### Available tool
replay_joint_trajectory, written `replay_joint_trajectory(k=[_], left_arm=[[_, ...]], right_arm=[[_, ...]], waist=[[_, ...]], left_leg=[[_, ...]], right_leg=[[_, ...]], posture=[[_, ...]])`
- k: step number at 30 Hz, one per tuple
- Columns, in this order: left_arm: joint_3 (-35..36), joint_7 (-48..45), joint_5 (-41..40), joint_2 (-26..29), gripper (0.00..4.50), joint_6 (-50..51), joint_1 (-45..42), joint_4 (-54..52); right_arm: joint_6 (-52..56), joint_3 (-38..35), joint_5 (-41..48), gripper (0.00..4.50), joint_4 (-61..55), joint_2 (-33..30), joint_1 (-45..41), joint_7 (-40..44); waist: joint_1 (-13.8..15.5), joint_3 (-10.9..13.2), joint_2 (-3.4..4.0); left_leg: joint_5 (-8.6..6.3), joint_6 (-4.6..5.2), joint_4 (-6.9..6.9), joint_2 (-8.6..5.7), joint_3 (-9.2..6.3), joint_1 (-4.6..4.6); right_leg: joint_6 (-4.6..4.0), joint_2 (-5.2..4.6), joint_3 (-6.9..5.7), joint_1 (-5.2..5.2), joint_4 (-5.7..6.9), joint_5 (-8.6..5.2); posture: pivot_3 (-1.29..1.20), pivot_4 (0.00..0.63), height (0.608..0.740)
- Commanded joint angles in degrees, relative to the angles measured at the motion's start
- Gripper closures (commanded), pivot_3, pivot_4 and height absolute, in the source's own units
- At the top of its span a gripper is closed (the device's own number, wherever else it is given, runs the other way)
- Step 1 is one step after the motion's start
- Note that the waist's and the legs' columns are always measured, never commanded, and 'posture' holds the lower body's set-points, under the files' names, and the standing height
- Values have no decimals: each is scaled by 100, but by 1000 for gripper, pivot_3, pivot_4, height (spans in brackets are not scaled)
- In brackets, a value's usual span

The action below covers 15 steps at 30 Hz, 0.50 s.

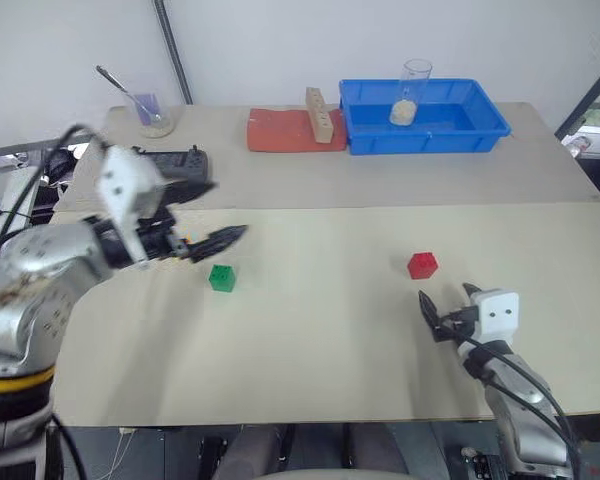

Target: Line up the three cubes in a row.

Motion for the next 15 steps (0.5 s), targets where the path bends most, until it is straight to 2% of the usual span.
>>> replay_joint_trajectory(k=[1,7,15], left_arm=[[-574,-569,-24,5,65,46,-483,-59],[-1057,-1039,142,-282,65,-216,-929,219],[-1050,-1381,321,-332,65,-402,-922,458]], right_arm=[[118,155,-62,0,147,148,-299,-148],[351,497,-311,0,256,457,-939,-468],[572,771,-498,0,418,707,-1480,-667]], waist=[[-74,1,-1],[-119,2,-2],[-44,7,2]], left_leg=[[-1,-2,-2,6,7,-3],[4,-10,-9,28,17,-6],[36,5,-41,26,24,-7]], right_leg=[[-3,2,0,2,1,2],[-27,32,18,-36,7,16],[-39,47,65,-51,11,23]], posture=[[0,150,740],[0,150,740],[0,150,740]])
